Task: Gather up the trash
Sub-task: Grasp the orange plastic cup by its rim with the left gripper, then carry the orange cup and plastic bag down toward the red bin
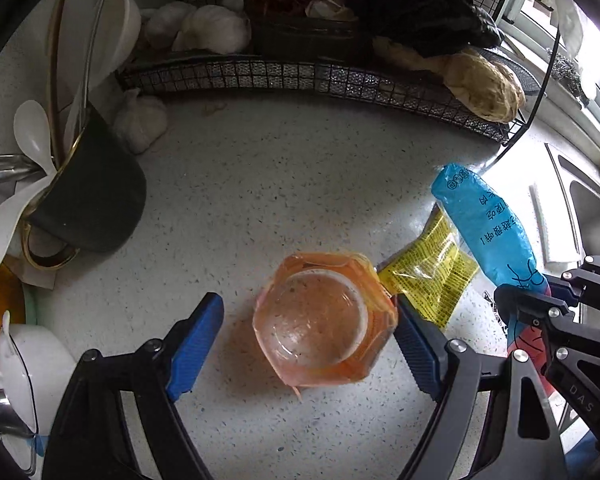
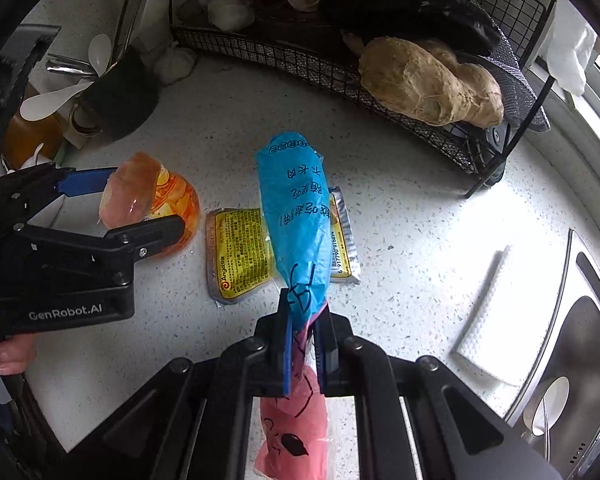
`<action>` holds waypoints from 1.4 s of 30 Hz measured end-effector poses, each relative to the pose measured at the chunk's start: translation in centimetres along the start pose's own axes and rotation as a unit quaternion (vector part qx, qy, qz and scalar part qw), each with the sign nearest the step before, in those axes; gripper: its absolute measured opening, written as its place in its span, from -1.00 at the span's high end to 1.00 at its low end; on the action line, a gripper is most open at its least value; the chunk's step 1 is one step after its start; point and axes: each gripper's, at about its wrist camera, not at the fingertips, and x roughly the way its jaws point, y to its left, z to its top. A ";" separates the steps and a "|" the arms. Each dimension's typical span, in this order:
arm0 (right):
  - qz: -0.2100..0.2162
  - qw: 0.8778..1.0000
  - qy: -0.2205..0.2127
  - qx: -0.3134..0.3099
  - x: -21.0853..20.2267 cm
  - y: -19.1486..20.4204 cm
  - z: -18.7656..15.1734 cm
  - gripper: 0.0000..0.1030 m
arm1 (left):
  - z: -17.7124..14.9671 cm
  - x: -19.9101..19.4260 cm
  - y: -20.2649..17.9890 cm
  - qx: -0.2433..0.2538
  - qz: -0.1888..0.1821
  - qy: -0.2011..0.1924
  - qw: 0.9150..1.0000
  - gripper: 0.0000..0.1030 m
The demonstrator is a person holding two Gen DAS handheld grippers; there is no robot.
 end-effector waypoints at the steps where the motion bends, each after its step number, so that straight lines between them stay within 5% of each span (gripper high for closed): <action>1: 0.001 1.000 0.003 0.000 0.3 -0.1 0.1 0.85 | 0.1 0.3 0.0 0.002 -0.001 0.003 1.000 -0.61; 6: 0.004 1.000 0.013 0.001 1.2 -0.4 0.6 0.85 | 0.4 1.0 -0.3 0.014 0.001 0.001 1.000 -0.59; 9: 0.006 1.000 0.015 0.000 1.5 -0.5 0.8 0.85 | 0.2 1.2 -0.5 0.017 -0.006 0.006 1.000 -0.26; 17: 0.011 1.000 0.010 -0.012 0.7 -0.3 -0.5 0.85 | -1.8 -1.2 -1.1 -0.004 0.001 -0.010 1.000 -0.25; 31: 0.038 0.995 -0.033 -0.087 -5.1 1.8 -7.1 0.85 | -11.7 -10.9 -4.6 -0.071 0.036 -0.042 0.996 -0.25; 42: 0.073 0.983 -0.041 -0.162 -8.0 1.7 -14.2 0.85 | -19.3 -13.8 -10.2 -0.137 0.077 -0.050 0.986 -0.25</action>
